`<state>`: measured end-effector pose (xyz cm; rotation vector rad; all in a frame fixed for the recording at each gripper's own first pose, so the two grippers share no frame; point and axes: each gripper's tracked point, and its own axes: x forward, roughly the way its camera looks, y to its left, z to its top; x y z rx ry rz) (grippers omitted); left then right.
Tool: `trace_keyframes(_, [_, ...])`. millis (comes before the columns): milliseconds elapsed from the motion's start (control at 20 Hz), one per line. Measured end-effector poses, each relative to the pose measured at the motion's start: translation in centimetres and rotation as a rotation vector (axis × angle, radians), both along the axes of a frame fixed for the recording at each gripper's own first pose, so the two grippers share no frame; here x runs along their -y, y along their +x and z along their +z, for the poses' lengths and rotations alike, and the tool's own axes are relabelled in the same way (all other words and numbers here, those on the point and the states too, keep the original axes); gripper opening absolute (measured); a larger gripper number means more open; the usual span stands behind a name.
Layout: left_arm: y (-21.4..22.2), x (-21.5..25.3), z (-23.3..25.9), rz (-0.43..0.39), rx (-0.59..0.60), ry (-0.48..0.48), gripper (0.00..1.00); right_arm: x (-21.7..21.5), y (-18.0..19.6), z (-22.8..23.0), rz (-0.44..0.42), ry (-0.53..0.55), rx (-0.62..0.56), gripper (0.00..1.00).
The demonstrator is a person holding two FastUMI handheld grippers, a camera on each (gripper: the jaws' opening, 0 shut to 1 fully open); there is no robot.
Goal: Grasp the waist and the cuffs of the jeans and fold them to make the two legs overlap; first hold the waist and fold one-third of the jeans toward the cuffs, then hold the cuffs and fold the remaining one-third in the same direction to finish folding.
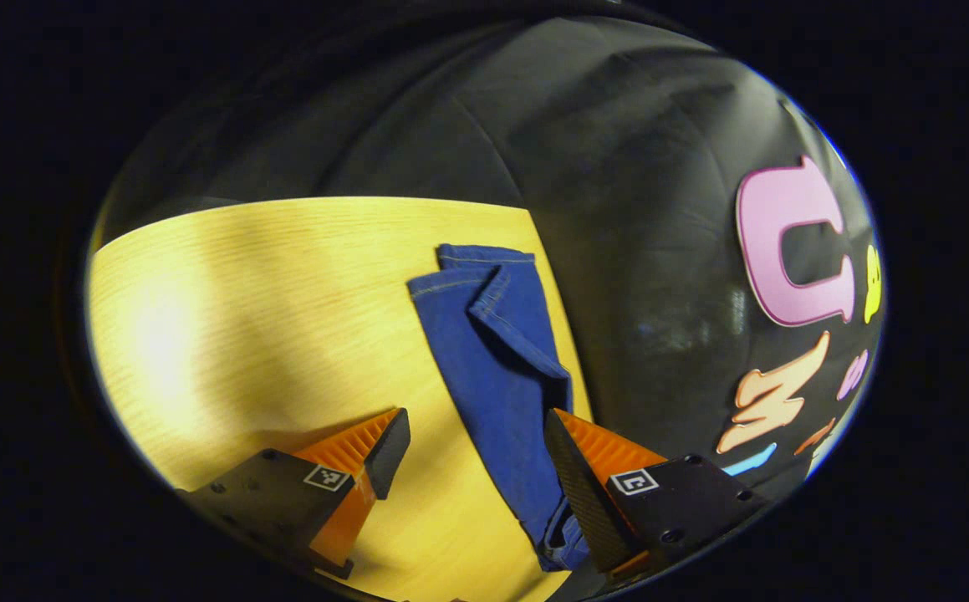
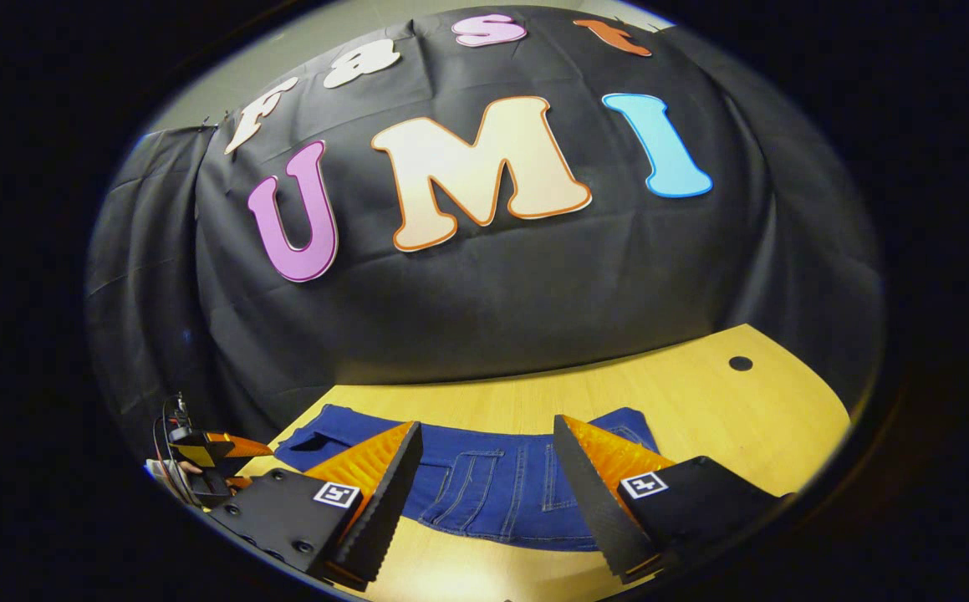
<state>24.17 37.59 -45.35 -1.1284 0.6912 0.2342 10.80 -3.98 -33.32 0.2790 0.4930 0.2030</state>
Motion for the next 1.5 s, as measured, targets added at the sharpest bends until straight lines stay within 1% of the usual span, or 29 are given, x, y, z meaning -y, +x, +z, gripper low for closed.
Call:
trace_keyframes(50, [0.2,-0.4,0.1,0.018,0.012,-0.023,0.96,0.3,0.1,0.0,-0.005,-0.007,0.0,0.97])
trace_keyframes(150, [0.6,-1.5,0.1,0.063,0.044,-0.04,0.92,1.0,0.1,-0.3,-0.023,-0.024,-0.01,0.97])
trace_keyframes(200, [1.2,-1.9,0.1,0.084,0.062,-0.048,0.88,1.4,0.2,-0.3,-0.035,-0.029,-0.014,0.97])
trace_keyframes(250, [1.8,-2.0,0.1,0.095,0.076,-0.058,0.86,1.8,0.1,-0.2,-0.047,-0.03,-0.014,0.98])
trace_keyframes(300, [2.2,-2.1,-0.1,0.096,0.081,-0.059,0.82,2.2,0.2,-0.2,-0.059,-0.033,-0.016,0.98])
trace_keyframes(350, [3.0,-1.9,-0.8,0.087,0.077,-0.068,0.8,2.7,0.0,-0.2,-0.07,-0.047,-0.018,0.98])
trace_keyframes(400, [4.0,-1.9,-0.9,0.089,0.072,-0.087,0.72,3.0,-0.1,-0.2,-0.076,-0.063,-0.018,0.98])
trace_keyframes(450, [5.0,-2.1,-0.9,0.097,0.069,-0.105,0.7,3.4,-0.4,-0.4,-0.076,-0.078,-0.019,0.98])
trace_keyframes(550, [7.1,-2.2,-1.3,0.087,0.058,-0.132,0.7,4.2,-1.0,-0.9,-0.074,-0.116,-0.028,0.98])
trace_keyframes(600, [7.7,-1.9,-1.4,0.061,0.045,-0.131,0.69,4.4,-1.4,-1.4,-0.072,-0.128,-0.039,0.98])
trace_keyframes(650, [8.0,-1.9,-1.6,0.041,0.044,-0.106,0.69,4.5,-1.8,-2.0,-0.069,-0.136,-0.055,0.94])
trace_keyframes(700, [8.2,-1.8,-1.6,0.01,0.046,-0.084,0.7,4.4,-2.4,-2.5,-0.065,-0.14,-0.075,0.94])
trace_keyframes(750, [8.7,-1.7,-1.6,-0.005,0.043,-0.073,0.71,4.2,-2.7,-2.8,-0.058,-0.141,-0.088,0.98])
trace_keyframes(850, [10.0,-1.6,-1.4,-0.002,0.042,-0.076,0.72,3.7,-3.4,-2.8,-0.041,-0.149,-0.09,0.98])
trace_keyframes(900, [10.2,-1.7,-0.9,0.001,0.052,-0.063,0.79,3.7,-3.5,-2.6,-0.037,-0.154,-0.086,0.98])
trace_keyframes(950, [10.0,-2.4,-1.0,-0.001,0.049,-0.011,0.85,4.0,-3.8,-2.3,-0.038,-0.159,-0.082,0.98])
trace_keyframes(1000, [10.1,-3.4,-1.0,-0.004,0.047,0.036,0.88,4.7,-3.9,-1.9,-0.047,-0.172,-0.075,0.98])
trace_keyframes(1050, [10.2,-5.0,-0.9,0.027,0.057,0.05,0.88,5.4,-3.9,-1.6,-0.059,-0.186,-0.067,0.98])
trace_keyframes(1100, [10.4,-6.0,-0.9,0.065,0.063,0.029,0.88,6.1,-3.9,-1.3,-0.072,-0.19,-0.06,0.98])
trace_keyframes(1150, [10.5,-6.3,-1.1,0.09,0.057,-0.014,0.88,6.6,-3.9,-1.2,-0.084,-0.185,-0.058,0.98])
trace_keyframes(1200, [10.5,-6.2,-1.1,0.101,0.054,-0.049,0.85,7.0,-3.8,-1.3,-0.096,-0.176,-0.063,0.98])
trace_keyframes(1250, [10.3,-6.5,-1.4,0.109,0.053,-0.055,0.81,7.3,-3.8,-1.7,-0.108,-0.171,-0.073,0.98])
trace_keyframes(1300, [10.4,-6.6,-1.4,0.1,0.051,-0.058,0.75,7.4,-3.8,-2.0,-0.115,-0.162,-0.084,0.94])
trace_keyframes(1350, [10.6,-6.3,-1.4,0.086,0.046,-0.047,0.75,7.2,-3.9,-2.3,-0.115,-0.156,-0.09,0.98])
trace_keyframes(1400, [11.1,-6.1,-1.5,0.064,0.043,-0.027,0.73,7.0,-4.0,-2.6,-0.111,-0.157,-0.096,0.94])
trace_keyframes(1450, [11.7,-5.6,-1.8,0.035,0.033,0.003,0.73,6.8,-4.1,-2.9,-0.103,-0.16,-0.103,0.98])
trace_keyframes(1500, [12.1,-5.7,-2.4,0.009,0.02,0.043,0.72,6.7,-4.2,-3.2,-0.098,-0.162,-0.11,0.98])
